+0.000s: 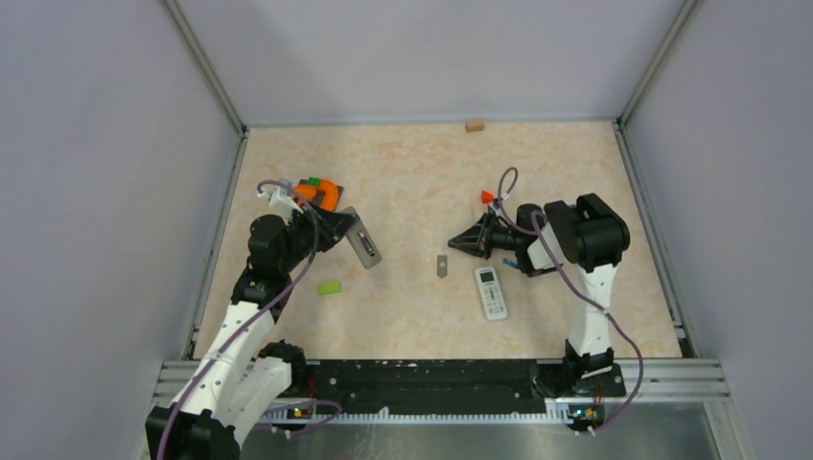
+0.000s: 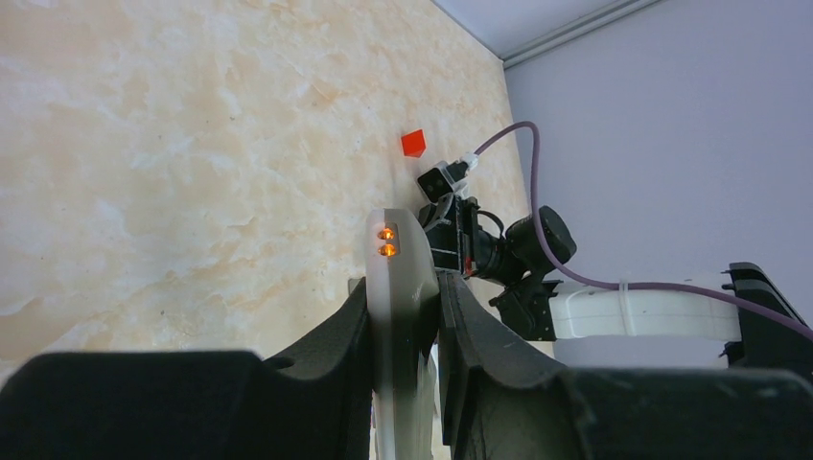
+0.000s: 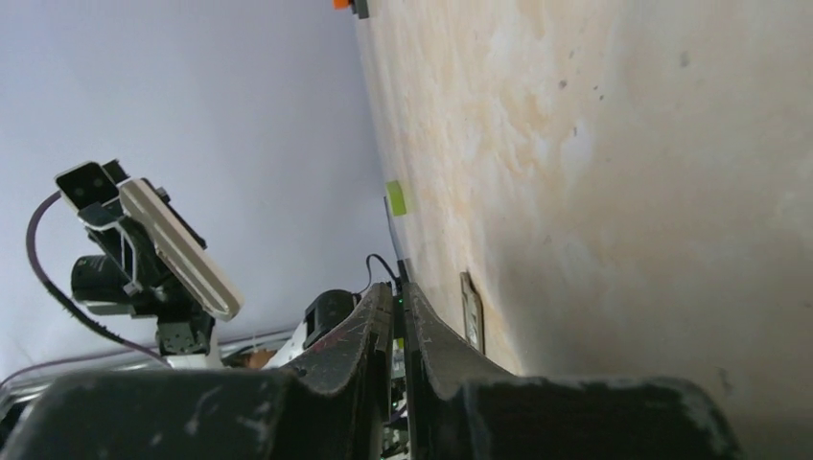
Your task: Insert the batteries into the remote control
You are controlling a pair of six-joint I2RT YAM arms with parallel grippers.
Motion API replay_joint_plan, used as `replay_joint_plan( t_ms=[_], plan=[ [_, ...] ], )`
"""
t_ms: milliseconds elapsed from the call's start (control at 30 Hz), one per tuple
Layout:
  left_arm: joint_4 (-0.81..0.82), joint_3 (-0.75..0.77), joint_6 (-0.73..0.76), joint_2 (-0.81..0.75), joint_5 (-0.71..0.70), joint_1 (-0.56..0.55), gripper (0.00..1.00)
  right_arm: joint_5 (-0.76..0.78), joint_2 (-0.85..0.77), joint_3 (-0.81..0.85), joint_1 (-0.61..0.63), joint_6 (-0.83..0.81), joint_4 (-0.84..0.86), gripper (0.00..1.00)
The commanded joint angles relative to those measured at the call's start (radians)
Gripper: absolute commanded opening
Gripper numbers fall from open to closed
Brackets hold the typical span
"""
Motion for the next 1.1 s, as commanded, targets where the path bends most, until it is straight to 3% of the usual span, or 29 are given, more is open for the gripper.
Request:
replay_joint_plan(
  t_ms=[0, 67, 167, 367, 533, 767, 1067],
  plan=[
    [0.045, 0.043, 0.007, -0.022, 0.001, 0.006, 0.0, 0.049, -0.101, 0.034, -0.013, -0.174, -0.187, 0.11],
    [0.045, 0.041, 0.007, -0.025, -0.002, 0.006, 0.0, 0.078, -0.186, 0.049, -0.009, -0.286, -0.328, 0.14],
    [0.047, 0.04, 0.007, -0.026, -0.008, 0.006, 0.0, 0.172, -0.32, 0.101, 0.015, -0.538, -0.682, 0.18],
    [0.073, 0.034, 0.013, -0.028, -0.017, 0.007, 0.0, 0.532, -0.53, 0.184, 0.192, -0.971, -1.102, 0.3],
    [0.068, 0.04, 0.025, -0.051, -0.042, 0.009, 0.0, 0.739, -0.569, 0.202, 0.348, -1.181, -1.224, 0.35],
    [0.011, 0.036, 0.034, -0.097, -0.113, 0.01, 0.0, 0.886, -0.519, 0.262, 0.499, -1.389, -1.34, 0.31],
    [-0.003, 0.035, 0.038, -0.102, -0.119, 0.012, 0.0, 0.959, -0.447, 0.312, 0.57, -1.455, -1.392, 0.31]
  ],
)
